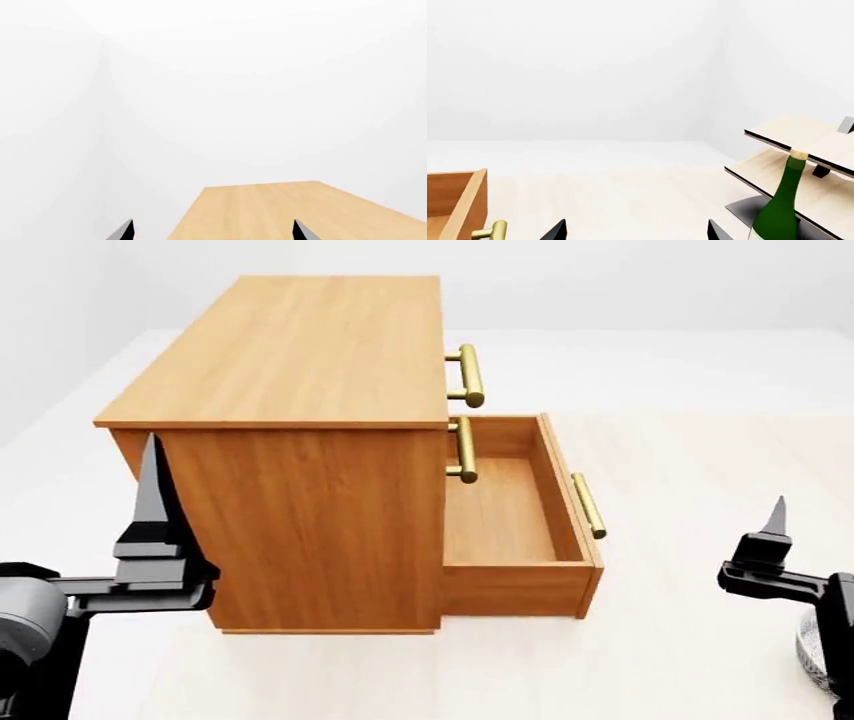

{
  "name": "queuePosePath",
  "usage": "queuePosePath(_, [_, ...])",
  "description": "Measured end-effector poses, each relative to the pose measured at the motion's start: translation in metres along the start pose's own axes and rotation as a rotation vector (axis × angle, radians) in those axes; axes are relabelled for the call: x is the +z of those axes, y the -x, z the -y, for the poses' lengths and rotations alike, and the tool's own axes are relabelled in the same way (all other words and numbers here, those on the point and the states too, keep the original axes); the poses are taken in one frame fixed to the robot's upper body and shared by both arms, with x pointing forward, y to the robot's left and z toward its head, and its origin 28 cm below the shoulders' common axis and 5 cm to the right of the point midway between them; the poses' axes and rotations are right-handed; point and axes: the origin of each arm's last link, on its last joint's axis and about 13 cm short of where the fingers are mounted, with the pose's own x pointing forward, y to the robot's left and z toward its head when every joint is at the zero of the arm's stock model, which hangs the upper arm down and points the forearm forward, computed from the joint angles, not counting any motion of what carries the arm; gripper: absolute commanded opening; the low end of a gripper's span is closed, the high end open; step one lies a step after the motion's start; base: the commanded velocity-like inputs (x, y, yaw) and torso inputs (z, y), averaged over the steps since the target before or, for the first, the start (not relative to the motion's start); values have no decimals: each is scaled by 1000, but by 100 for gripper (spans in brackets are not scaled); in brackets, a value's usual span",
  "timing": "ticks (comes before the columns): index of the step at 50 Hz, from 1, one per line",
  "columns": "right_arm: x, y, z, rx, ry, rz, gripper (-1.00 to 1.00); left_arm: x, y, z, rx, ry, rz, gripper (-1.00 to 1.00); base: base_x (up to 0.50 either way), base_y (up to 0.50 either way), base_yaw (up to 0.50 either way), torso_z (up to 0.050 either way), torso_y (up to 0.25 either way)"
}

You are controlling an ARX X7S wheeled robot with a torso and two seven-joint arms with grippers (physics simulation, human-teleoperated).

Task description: Put the bowl on top of the cabinet.

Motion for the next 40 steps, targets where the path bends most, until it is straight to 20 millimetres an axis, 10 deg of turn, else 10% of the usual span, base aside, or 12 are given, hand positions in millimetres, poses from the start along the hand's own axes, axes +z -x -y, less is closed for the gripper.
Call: queuePosePath(40, [-1,-35,46,-127,87,-126,100,-1,1,3,-10,-1,-5,100,0,0,0,0,0])
